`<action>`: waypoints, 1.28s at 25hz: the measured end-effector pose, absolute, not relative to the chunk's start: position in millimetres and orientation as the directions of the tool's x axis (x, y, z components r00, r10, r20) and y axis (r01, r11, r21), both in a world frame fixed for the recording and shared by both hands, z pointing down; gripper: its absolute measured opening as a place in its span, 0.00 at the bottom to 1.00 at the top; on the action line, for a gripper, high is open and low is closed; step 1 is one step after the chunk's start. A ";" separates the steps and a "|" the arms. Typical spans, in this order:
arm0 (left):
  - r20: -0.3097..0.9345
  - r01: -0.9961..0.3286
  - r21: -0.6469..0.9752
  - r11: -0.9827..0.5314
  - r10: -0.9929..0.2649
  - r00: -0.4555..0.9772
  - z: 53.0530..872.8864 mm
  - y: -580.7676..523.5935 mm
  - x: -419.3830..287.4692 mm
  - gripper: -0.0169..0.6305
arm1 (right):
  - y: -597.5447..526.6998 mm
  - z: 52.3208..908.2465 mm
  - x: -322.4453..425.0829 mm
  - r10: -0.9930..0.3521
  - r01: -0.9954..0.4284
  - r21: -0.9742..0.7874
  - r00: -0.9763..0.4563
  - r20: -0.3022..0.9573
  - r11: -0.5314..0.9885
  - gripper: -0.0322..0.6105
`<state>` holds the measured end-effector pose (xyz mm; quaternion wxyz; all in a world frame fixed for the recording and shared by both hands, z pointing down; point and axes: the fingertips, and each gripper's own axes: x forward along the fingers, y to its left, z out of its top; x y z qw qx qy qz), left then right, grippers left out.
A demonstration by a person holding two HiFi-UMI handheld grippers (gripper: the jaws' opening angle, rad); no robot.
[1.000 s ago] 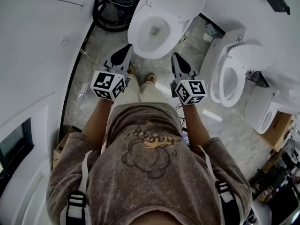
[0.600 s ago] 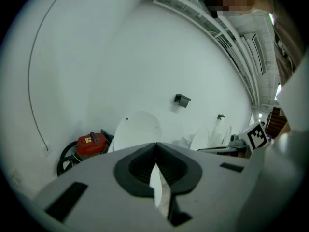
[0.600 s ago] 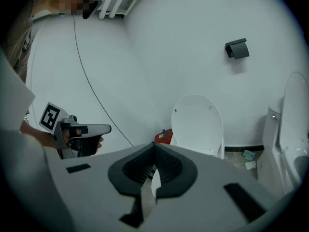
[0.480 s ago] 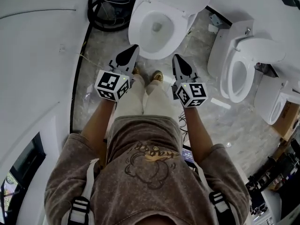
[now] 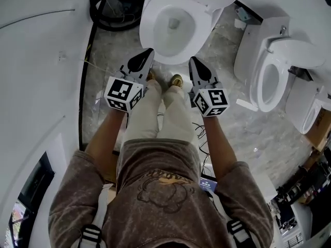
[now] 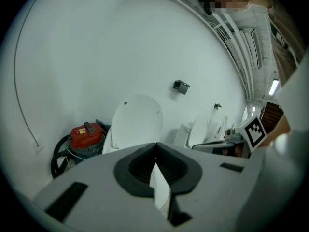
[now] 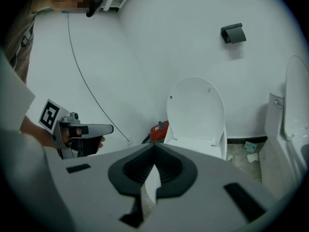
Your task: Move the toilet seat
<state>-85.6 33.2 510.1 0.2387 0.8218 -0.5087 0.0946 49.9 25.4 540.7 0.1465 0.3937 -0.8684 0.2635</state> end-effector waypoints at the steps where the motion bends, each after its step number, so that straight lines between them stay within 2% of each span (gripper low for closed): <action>1: 0.404 -0.881 0.294 -0.370 -0.787 0.466 516.1 32.1 -85.3 0.04 | 23.5 546.0 49.9 -0.606 -0.763 -0.342 -0.645 0.465 0.549 0.05; 32: 0.452 -0.872 0.362 -0.329 -0.756 0.473 642.6 34.5 -92.8 0.04 | 39.0 663.6 51.5 -0.613 -0.808 -0.392 -0.589 0.527 0.440 0.05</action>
